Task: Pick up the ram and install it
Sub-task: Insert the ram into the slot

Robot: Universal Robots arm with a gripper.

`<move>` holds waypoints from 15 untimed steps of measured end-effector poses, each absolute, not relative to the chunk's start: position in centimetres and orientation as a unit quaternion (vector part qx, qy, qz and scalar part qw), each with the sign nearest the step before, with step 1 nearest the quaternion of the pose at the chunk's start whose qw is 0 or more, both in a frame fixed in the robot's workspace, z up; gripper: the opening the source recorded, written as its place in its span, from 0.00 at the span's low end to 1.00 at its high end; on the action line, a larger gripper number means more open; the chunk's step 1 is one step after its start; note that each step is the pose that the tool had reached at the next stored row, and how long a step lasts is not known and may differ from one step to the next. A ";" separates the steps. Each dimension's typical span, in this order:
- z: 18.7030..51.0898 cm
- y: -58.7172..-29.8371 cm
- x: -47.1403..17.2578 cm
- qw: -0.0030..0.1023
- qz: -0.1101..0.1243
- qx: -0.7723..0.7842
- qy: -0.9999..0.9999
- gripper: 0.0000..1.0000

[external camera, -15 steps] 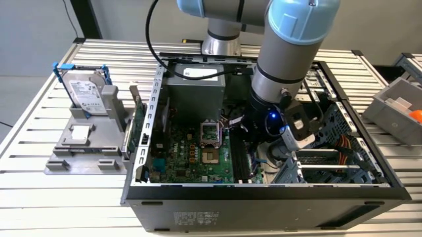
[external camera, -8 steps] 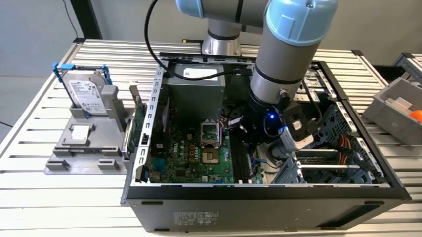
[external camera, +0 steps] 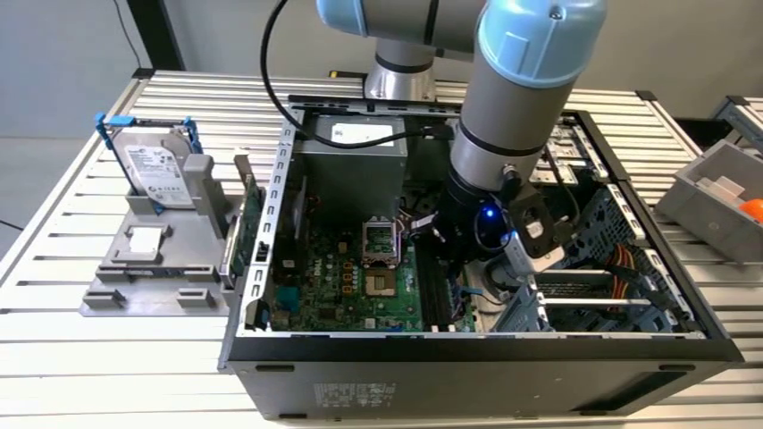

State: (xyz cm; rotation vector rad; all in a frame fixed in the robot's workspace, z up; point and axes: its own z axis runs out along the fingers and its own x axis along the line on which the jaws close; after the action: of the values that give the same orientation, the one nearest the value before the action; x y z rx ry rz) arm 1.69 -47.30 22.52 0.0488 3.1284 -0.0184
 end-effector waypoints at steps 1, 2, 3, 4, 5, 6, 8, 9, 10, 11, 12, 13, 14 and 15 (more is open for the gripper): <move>22.5 -47.3 1.7 0.006 -0.006 0.016 1.000 0.00; 22.5 -47.3 1.7 0.006 -0.006 0.016 1.000 0.00; 22.5 -47.3 1.7 0.006 -0.006 0.016 1.000 0.00; 22.5 -47.3 1.6 0.006 -0.006 0.015 1.000 0.00; 22.5 -47.3 1.6 0.006 -0.006 0.015 1.000 0.00; 22.5 -47.3 1.6 0.006 -0.006 0.015 1.000 0.00; 22.4 -47.3 1.5 0.006 -0.006 0.015 1.000 0.00; 22.4 -47.3 1.5 0.006 -0.006 0.015 1.000 0.00; 22.4 -47.3 1.5 0.006 -0.006 0.015 1.000 0.00; 22.4 -47.3 1.5 0.006 -0.006 0.015 1.000 0.00; 22.4 -47.3 1.5 0.006 -0.006 0.015 1.000 0.00; 22.4 -47.3 1.5 0.006 -0.006 0.015 1.000 0.00; 22.3 -47.3 1.5 0.006 -0.006 0.015 1.000 0.00; 22.3 -47.3 1.5 0.006 -0.006 0.015 1.000 0.00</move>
State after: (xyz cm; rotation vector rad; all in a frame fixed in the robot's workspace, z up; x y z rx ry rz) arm 1.47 -47.32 22.28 0.0463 3.1284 -0.0182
